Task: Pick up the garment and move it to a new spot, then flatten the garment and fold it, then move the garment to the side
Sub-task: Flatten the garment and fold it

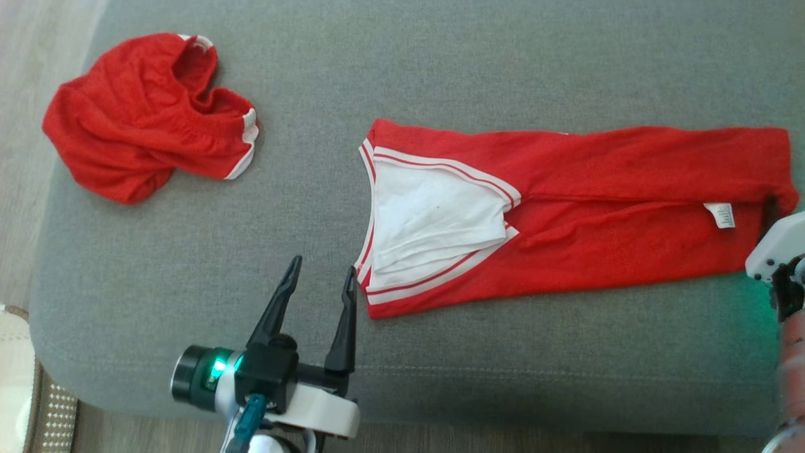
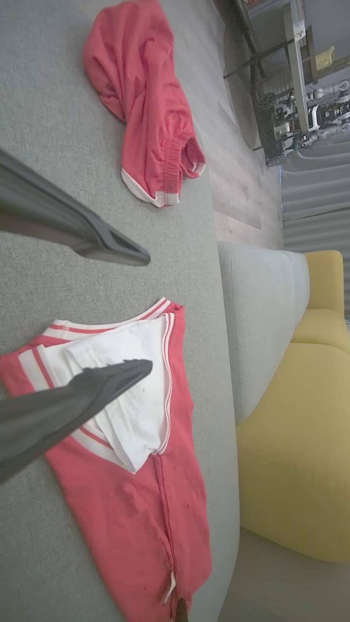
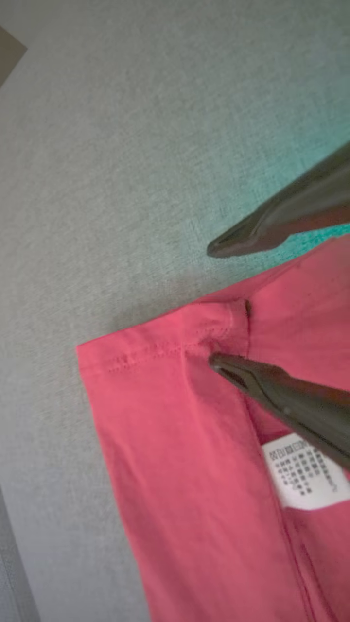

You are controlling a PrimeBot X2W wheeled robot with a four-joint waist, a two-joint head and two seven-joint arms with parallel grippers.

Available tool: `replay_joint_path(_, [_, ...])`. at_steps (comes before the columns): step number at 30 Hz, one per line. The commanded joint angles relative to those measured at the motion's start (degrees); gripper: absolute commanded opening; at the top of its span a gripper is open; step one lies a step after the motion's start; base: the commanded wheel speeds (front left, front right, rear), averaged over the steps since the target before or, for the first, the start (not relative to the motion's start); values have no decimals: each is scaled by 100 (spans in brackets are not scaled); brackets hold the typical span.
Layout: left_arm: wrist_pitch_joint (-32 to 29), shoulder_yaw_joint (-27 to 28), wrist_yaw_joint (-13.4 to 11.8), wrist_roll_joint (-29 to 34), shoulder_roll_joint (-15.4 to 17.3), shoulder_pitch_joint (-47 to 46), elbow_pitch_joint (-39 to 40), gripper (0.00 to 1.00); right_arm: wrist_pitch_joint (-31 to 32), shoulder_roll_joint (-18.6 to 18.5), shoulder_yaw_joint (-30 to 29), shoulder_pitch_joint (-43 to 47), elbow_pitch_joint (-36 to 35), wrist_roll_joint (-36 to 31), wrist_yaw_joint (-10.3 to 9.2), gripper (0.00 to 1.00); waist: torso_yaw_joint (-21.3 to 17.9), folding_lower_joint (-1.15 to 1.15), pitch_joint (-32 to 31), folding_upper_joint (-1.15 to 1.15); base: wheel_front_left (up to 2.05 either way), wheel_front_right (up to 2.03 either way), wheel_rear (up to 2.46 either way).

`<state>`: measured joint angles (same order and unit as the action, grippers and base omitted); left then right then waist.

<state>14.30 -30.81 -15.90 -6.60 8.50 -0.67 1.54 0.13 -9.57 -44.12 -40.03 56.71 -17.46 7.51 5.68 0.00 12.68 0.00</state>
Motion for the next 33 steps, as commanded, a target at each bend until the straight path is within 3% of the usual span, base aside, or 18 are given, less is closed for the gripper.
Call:
replay_joint_path(1, [70,200,83,77,-67,-251,131,100,-73,-125,10,-263,-49,-201,-2,100,-21,0,92,0,0,0,0])
replay_joint_path(9, [70,269,233,197,-145,-339,108,100,84,-101,-354,-486,125,-817,-2,100,1,0,368,0,0,0,0])
replay_joint_path(11, [70,288,251,221,-165,-345,110,100,194,-64,-426,-513,176,-924,-2,71,-1,0,414,0,0,0,0])
replay_joint_path(12, [70,296,257,231,-177,-349,109,100,269,-48,-459,-518,207,-969,-2,47,-3,0,427,0,0,0,0])
replay_joint_path(13, [70,296,257,231,-177,-349,109,100,269,-48,-459,-518,207,-969,-2,47,-3,0,427,0,0,0,0])
replay_joint_path(15, [70,310,264,251,-203,-352,100,100,416,-24,-540,-514,262,-1020,-2,29,-12,0,434,0,0,0,0])
replay_joint_path(17, [70,320,281,259,-229,-354,88,100,479,-10,-621,-504,279,-1019,-2,35,-26,0,417,0,0,0,0])
replay_joint_path(19, [70,342,290,265,-251,-355,87,100,484,-1,-661,-488,278,-1004,-2,28,-59,0,390,0,0,0,0])
replay_joint_path(20, [70,356,294,266,-261,-354,91,100,489,-5,-680,-472,282,-991,-2,0,-79,0,373,0,0,0,0])
replay_joint_path(33, [70,483,360,327,-327,-264,105,100,197,-338,-525,-358,13,-1167,-2,0,-363,0,53,0,0,0,0])
